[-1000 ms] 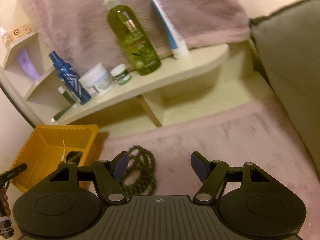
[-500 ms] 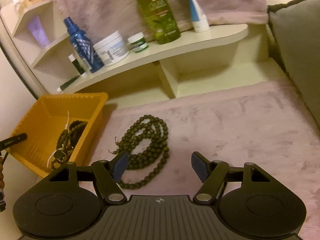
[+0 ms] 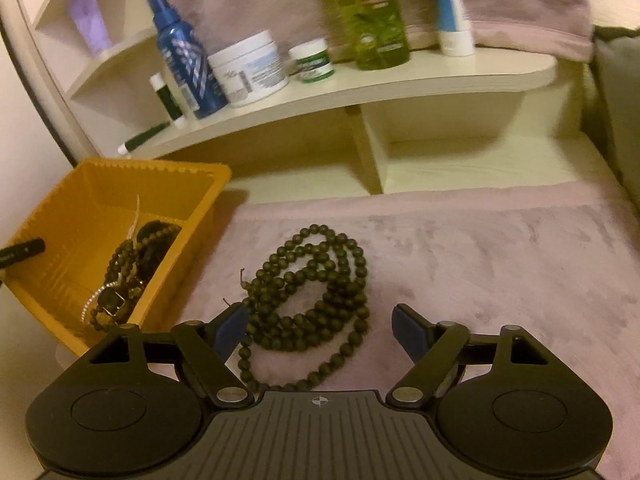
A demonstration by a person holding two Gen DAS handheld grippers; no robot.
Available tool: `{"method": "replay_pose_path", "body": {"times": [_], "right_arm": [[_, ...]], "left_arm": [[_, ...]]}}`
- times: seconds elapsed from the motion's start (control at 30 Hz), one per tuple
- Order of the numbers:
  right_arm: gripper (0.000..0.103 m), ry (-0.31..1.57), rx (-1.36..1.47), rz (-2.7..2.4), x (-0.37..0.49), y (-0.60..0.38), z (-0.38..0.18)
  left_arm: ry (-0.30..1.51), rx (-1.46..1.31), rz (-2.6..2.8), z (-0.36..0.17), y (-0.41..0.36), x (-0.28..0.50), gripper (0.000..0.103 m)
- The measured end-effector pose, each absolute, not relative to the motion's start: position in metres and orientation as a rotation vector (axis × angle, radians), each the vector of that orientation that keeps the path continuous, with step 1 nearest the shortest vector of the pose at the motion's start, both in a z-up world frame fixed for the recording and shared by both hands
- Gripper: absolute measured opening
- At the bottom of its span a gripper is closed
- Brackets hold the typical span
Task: Organize jewelry
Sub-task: 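Lower the right tool onto the long dark bead necklace and close on it, then lift the long dark bead necklace toward the orange tray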
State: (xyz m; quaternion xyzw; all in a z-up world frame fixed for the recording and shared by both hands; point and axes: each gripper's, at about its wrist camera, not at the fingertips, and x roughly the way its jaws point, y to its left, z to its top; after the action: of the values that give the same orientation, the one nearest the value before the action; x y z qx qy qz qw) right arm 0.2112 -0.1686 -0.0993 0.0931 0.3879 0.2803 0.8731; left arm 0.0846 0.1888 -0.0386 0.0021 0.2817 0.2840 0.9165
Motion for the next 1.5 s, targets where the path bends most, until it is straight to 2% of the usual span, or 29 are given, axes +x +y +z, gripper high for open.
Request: {"method": "replay_pose_path", "body": {"times": [0.33,0.63,0.73,1.03,1.1,1.17,1.2,1.27,1.5], "right_arm": [[0.089,0.787,0.12,0.596,0.223,-0.13,-0.108],[0.089,0.731,-0.116,0.558,0.212,-0.093,-0.115],[0.087,0.725,-0.111,0.543,0.213,-0.093,-0.117],[0.066,0.707,-0.126,0.538,0.214,-0.105,-0.114],[0.057,0.703,-0.126,0.539,0.213,-0.11,-0.113],[0.04,0.697,-0.115,0.53,0.213,-0.115,-0.112],[0.038,0.694,-0.108,0.526,0.214,-0.119,-0.111],[0.026,0.696,-0.087,0.526,0.215,-0.124,-0.111],[0.019,0.688,-0.058,0.545,0.213,-0.134,-0.109]], "left_arm": [[0.579,0.001,0.584,-0.038,0.189,0.084,0.02],[0.579,0.001,0.584,-0.038,0.189,0.083,0.02],[0.578,0.0,0.584,-0.038,0.189,0.083,0.02],[0.569,-0.006,0.585,-0.035,0.188,0.081,0.02],[0.568,-0.007,0.586,-0.035,0.188,0.08,0.02],[0.568,-0.004,0.586,-0.035,0.188,0.08,0.02],[0.568,-0.005,0.586,-0.035,0.188,0.08,0.02],[0.568,-0.004,0.587,-0.035,0.188,0.08,0.02],[0.569,-0.002,0.586,-0.034,0.188,0.079,0.02]]}}
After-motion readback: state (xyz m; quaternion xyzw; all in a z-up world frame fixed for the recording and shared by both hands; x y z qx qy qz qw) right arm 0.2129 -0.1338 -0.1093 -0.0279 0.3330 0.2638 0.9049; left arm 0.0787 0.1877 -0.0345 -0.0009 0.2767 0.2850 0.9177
